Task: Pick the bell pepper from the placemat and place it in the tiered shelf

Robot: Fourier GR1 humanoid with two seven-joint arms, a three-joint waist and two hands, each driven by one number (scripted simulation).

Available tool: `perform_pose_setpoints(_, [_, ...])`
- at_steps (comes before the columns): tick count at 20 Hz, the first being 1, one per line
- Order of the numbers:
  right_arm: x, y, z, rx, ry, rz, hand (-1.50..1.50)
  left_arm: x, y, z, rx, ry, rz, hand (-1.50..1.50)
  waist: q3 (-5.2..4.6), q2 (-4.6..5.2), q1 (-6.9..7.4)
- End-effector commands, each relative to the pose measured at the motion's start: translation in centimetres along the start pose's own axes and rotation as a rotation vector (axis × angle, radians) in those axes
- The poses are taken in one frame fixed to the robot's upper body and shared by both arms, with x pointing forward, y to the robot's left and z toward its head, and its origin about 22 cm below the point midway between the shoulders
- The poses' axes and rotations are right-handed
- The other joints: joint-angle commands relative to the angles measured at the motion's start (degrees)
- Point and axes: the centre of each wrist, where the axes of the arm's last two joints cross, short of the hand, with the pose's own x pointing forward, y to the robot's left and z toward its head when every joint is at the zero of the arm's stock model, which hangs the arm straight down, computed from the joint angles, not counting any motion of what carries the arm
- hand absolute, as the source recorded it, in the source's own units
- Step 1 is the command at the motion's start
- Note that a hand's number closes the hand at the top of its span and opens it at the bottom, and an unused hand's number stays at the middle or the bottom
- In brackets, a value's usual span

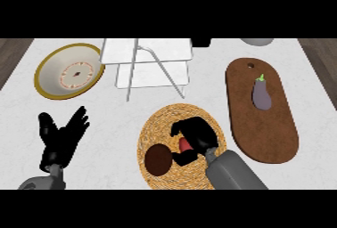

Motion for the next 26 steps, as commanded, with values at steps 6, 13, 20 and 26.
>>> perform_pose_setpoints(6, [2.6, 2.2, 0.5, 0.002, -0.070, -0.067, 1.50, -0.1, 2.0, 0.8, -0.003, -0.008, 0.006, 0.00, 0.04, 0.12, 0.03])
perform_pose_setpoints(13, [9.6, -0.6, -0.4, -0.007, 0.201, -0.151, 1.50, 0.7, -3.3, -1.1, -0.085, -0.009, -0.024, 0.00, 0.05, 0.67, 4.92])
perform_pose_setpoints(20, [17.0, -5.1, 1.3, -0.322, 0.075, -0.235, 1.50, 1.8, -0.9, -1.8, -0.065, -0.009, -0.025, 0.00, -0.06, 0.15, 3.53])
perform_pose_setpoints(26, [23.0, -11.6, 3.3, -0.544, 0.081, -0.226, 1.50, 0.7, -0.4, -0.8, -0.031, 0.016, -0.017, 0.00, -0.08, -0.77, 2.29])
